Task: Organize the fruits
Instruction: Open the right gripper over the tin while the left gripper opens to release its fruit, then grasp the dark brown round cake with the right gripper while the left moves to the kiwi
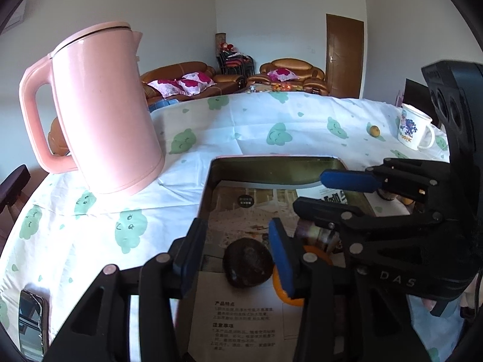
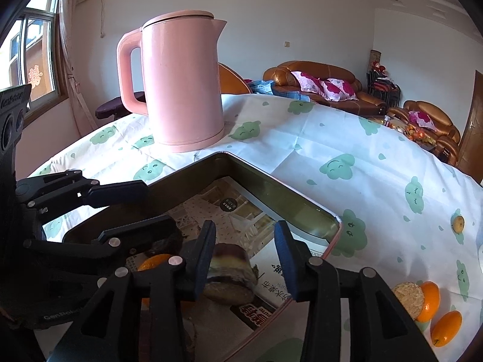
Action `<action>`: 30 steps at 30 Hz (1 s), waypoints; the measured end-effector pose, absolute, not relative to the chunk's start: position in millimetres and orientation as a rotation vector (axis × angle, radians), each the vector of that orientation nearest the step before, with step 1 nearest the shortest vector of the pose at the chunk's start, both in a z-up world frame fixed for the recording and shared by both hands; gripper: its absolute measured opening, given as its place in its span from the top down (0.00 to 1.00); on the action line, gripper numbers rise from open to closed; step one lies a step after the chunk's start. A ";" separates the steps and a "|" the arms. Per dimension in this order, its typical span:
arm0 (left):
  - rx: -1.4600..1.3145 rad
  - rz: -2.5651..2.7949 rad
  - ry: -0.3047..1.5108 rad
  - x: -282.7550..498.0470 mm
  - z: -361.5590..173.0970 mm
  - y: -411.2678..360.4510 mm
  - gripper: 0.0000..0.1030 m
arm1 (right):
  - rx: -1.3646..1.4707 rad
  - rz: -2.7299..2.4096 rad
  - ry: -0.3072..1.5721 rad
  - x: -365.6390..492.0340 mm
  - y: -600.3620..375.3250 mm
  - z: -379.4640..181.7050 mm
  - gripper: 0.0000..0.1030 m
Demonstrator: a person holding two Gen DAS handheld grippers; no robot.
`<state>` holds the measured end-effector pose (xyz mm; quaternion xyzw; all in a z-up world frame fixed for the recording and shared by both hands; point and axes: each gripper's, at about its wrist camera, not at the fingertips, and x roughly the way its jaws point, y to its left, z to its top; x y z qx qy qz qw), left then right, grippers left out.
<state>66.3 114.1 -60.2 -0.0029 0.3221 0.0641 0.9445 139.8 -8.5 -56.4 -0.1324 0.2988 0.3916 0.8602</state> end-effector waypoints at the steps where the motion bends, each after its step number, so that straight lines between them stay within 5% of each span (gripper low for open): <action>1: -0.005 0.130 0.646 64.5 -59.1 113.6 0.53 | -0.268 0.810 0.625 140.5 -10.9 -55.8 0.48; 3: 0.008 0.156 0.613 59.2 -55.5 112.0 0.37 | -0.251 0.789 0.615 140.6 -17.1 -53.9 0.44; 5: 0.019 0.174 0.561 50.3 -50.1 109.4 0.07 | -0.259 0.765 0.604 137.8 -24.5 -51.6 0.44; 6: 0.017 0.174 0.531 44.7 -47.1 107.9 0.05 | -0.267 0.751 0.592 135.0 -30.5 -49.2 0.44; 19: -0.023 0.014 0.484 41.4 -38.4 41.5 0.05 | -0.247 0.505 0.660 130.3 -167.7 -59.2 0.43; 30: 0.048 -0.054 0.531 57.4 -41.9 -9.2 0.05 | -0.257 0.544 0.792 142.1 -170.2 -75.9 0.43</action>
